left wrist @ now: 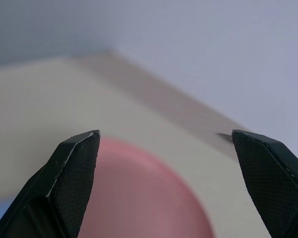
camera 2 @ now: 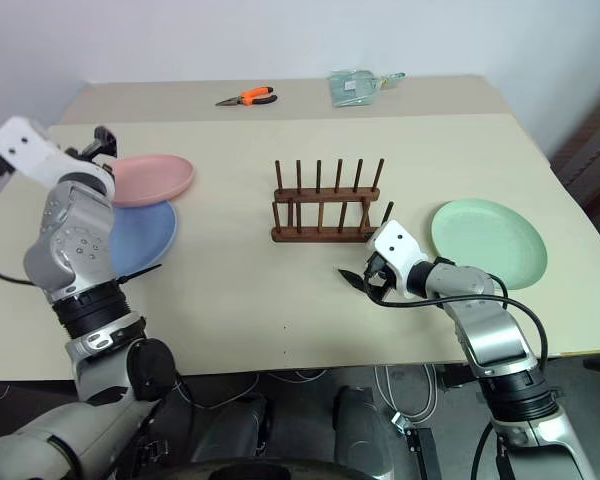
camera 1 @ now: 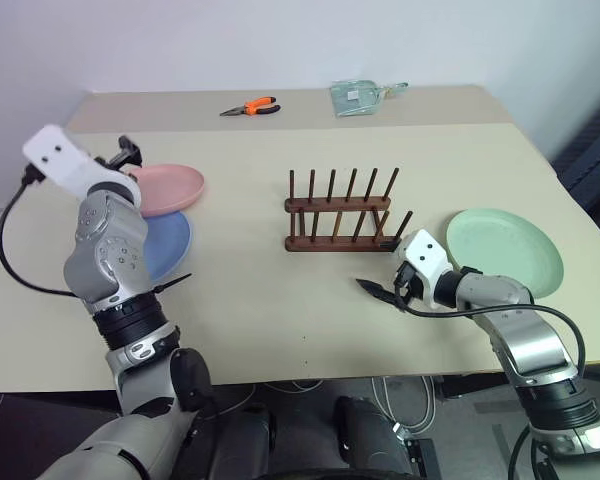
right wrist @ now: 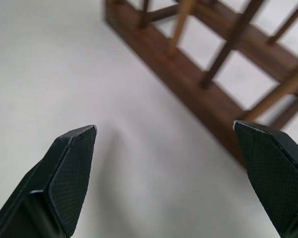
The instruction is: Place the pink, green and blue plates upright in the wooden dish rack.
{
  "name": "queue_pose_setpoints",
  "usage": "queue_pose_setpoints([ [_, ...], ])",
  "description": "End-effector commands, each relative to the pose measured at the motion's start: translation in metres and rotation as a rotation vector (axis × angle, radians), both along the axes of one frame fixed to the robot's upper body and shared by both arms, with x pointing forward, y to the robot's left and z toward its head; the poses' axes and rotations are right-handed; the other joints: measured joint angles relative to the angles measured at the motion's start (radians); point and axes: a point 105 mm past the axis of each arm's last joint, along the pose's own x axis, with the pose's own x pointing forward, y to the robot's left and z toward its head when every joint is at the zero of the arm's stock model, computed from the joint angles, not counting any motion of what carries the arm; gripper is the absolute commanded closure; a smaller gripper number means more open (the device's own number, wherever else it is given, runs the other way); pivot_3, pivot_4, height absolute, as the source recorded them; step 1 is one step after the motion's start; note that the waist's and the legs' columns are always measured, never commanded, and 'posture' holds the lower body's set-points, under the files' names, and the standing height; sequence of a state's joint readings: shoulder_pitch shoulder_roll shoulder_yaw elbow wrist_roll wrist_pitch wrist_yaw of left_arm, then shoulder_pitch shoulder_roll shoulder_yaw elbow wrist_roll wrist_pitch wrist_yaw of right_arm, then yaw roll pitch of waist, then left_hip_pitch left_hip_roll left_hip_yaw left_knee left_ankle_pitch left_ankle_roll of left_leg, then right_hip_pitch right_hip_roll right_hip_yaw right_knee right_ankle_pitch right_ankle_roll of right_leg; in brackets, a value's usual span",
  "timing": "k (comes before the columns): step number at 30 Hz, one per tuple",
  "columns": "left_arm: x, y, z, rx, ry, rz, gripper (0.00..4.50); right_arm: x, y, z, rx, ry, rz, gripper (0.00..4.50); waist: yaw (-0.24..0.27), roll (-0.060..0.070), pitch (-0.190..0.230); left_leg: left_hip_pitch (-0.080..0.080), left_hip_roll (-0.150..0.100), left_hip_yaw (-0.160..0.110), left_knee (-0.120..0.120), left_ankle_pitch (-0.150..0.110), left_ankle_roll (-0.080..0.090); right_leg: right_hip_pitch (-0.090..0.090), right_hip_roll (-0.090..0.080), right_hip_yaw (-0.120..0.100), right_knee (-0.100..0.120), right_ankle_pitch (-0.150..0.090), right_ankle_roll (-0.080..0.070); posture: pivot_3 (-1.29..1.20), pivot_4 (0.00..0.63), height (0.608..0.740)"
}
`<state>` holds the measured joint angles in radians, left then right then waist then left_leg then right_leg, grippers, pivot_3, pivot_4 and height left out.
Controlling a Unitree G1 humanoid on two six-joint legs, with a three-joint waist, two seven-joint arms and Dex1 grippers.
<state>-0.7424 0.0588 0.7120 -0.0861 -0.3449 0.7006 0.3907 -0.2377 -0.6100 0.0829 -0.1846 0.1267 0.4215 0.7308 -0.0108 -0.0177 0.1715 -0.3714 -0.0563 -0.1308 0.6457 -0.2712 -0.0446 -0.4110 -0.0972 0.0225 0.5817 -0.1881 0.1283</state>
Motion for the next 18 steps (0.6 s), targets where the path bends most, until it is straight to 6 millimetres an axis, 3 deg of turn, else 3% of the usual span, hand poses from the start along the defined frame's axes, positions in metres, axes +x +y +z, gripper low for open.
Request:
queue_pose_setpoints([
  [1,-0.015,0.014,-0.006,-0.227,-0.018,0.1,0.16,0.001,0.005,0.006,-0.008,-0.047,0.021,0.0,0.001,-0.001,0.001,0.0,0.0,0.0,0.0,0.0,0.0,0.0,0.0,0.0,0.0,0.0,0.0,0.0,0.15,0.74],
  [4,-0.012,0.011,-0.023,-0.366,0.001,0.059,0.16,0.001,0.005,0.006,-0.011,-0.063,0.021,0.0,0.003,-0.003,0.002,0.0,0.0,0.0,0.0,0.0,-0.001,0.0,0.0,0.0,0.0,0.0,0.0,0.0,0.15,0.74],
  [8,0.001,0.007,-0.031,-0.454,-0.015,-0.034,0.16,0.003,0.005,0.009,-0.005,-0.096,0.006,0.0,0.005,-0.003,0.002,0.0,-0.001,0.0,0.001,0.001,-0.001,0.0,0.0,0.0,0.0,0.0,0.0,0.0,0.15,0.74],
  [11,0.012,0.003,-0.027,-0.44,-0.037,-0.116,1.39,0.005,0.003,0.012,-0.01,-0.13,-0.015,0.0,0.002,-0.003,0.002,0.0,-0.001,0.0,0.001,0.001,-0.001,0.0,0.0,0.0,0.0,0.0,0.0,0.0,0.15,0.74],
  [14,0.02,0.0,-0.031,-0.457,-0.036,-0.163,2.99,0.004,0.002,0.016,0.018,-0.128,-0.023,0.0,0.003,-0.003,0.002,0.0,-0.001,0.0,0.0,0.001,-0.002,0.0,0.0,0.0,0.0,0.0,0.0,0.0,0.15,0.74],
  [17,0.028,-0.011,-0.014,-0.339,-0.075,-0.261,4.45,0.0,0.001,0.026,0.041,-0.134,-0.018,0.0,0.003,-0.003,0.002,0.0,-0.001,0.0,0.0,0.001,-0.002,0.0,0.0,0.0,0.0,0.0,0.0,0.0,0.15,0.74],
  [18,0.029,-0.017,-0.007,-0.293,-0.092,-0.295,4.45,0.0,0.001,0.029,0.038,-0.141,-0.013,0.0,0.003,-0.004,0.002,-0.001,-0.001,0.0,0.0,0.001,-0.002,0.0,0.0,0.0,0.0,0.0,0.0,0.0,0.15,0.74],
])
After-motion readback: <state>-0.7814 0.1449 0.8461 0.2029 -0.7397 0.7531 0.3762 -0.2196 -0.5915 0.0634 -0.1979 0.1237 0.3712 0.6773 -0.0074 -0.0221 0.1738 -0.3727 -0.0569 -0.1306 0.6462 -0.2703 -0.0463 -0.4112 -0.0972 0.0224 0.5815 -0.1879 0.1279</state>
